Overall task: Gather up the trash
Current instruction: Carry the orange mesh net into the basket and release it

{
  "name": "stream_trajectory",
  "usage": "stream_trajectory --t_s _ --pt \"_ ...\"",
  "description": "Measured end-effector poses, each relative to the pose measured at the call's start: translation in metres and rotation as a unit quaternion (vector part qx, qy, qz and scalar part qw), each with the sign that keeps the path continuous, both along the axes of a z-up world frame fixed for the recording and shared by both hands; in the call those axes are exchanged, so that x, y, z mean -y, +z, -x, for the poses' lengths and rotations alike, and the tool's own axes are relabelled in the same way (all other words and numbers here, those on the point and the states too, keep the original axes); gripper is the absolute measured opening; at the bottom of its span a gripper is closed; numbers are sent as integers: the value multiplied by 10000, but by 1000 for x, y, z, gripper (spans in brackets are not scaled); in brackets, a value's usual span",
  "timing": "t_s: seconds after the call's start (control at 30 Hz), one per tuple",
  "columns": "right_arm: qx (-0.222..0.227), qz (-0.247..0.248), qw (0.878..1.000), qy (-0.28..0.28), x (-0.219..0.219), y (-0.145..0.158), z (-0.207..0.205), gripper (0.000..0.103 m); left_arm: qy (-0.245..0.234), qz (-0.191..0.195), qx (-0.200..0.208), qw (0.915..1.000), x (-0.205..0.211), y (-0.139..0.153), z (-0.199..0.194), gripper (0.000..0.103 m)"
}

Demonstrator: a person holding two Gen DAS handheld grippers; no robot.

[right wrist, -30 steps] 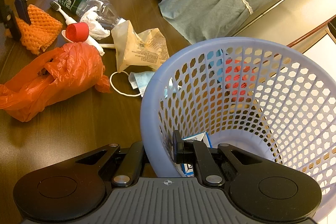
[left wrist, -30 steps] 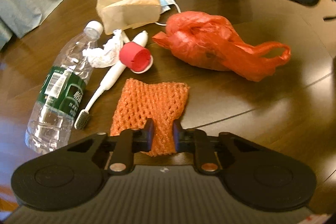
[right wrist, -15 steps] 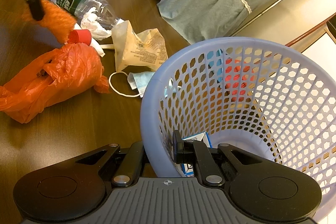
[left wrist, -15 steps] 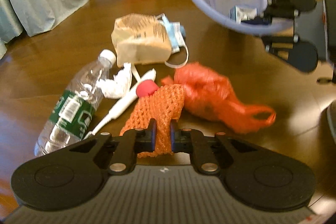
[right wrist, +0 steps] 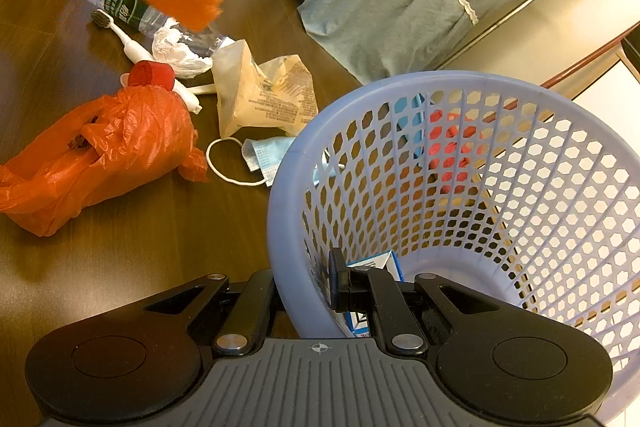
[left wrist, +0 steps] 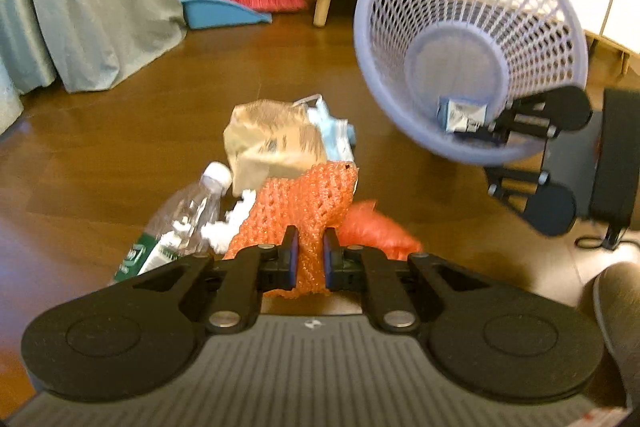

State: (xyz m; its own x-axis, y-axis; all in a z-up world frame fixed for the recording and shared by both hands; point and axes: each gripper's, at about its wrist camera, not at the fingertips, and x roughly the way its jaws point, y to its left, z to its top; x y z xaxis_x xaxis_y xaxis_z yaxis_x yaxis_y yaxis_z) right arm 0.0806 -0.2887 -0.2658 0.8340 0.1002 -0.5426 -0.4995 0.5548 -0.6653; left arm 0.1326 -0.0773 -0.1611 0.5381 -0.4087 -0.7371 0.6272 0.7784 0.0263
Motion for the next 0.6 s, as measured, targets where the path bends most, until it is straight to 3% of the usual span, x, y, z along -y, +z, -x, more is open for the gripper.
stream_trajectory --t_s 0.3,0.6 --pt "-3 -14 10000 -6 0 1 0 4 -174 388 115 9990 32 23 -12 9" --pt "0 -95 9999 -46 -1 4 -3 4 -669 590 248 9957 70 39 -25 9"
